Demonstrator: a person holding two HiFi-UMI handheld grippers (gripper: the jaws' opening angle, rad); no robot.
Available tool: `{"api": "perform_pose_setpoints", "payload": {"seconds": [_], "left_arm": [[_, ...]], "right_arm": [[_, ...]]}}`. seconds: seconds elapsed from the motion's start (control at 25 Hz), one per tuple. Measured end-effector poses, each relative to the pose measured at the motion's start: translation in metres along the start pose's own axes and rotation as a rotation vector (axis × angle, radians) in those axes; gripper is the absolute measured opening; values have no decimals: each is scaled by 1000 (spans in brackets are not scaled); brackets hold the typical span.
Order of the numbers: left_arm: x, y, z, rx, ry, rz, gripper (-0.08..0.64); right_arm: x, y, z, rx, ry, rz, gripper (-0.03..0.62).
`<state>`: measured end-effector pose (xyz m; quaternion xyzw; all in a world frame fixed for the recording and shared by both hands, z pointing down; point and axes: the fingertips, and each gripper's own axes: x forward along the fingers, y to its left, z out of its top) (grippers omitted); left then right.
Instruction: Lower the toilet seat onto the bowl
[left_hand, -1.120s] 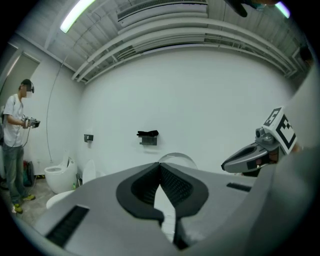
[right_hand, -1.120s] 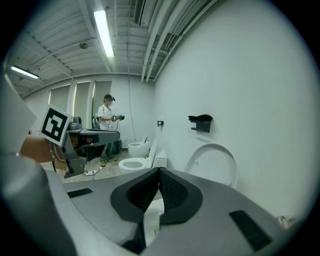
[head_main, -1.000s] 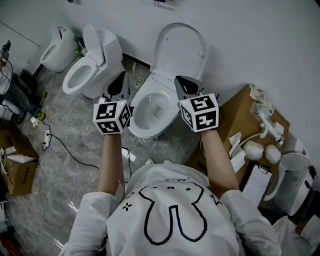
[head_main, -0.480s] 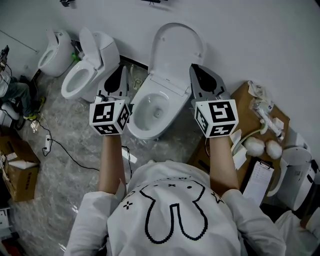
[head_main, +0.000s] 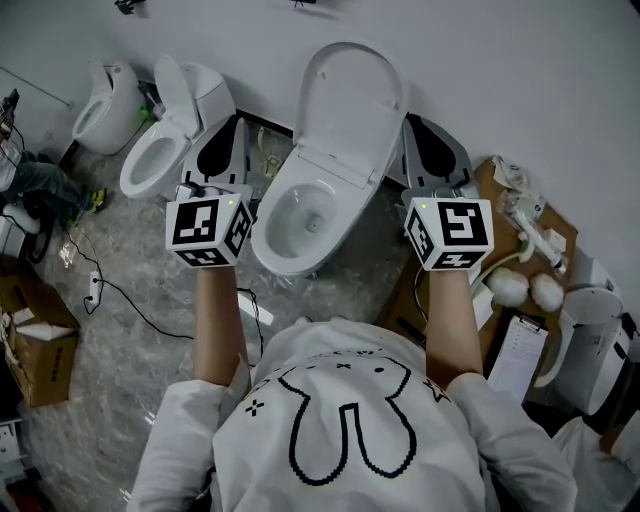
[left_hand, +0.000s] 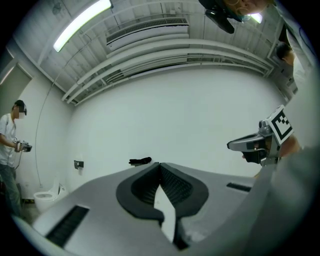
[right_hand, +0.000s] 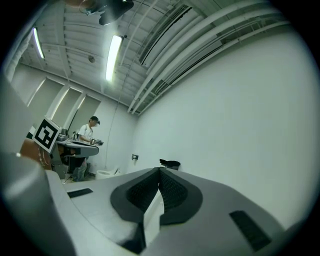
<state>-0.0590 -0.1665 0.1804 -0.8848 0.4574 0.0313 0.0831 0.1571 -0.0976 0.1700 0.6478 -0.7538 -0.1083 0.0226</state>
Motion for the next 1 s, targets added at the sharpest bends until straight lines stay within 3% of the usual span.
{"api": "perform_pose_setpoints", "payload": {"seconds": [0.52, 1.0], "left_arm": [[-8, -6, 17, 133, -15, 17, 9], [-16, -3, 18, 169, -7, 30, 9]], "right_arm": [[-8, 6, 5, -29, -18, 6, 26], [-9, 16, 6, -30, -30, 12, 26]]}}
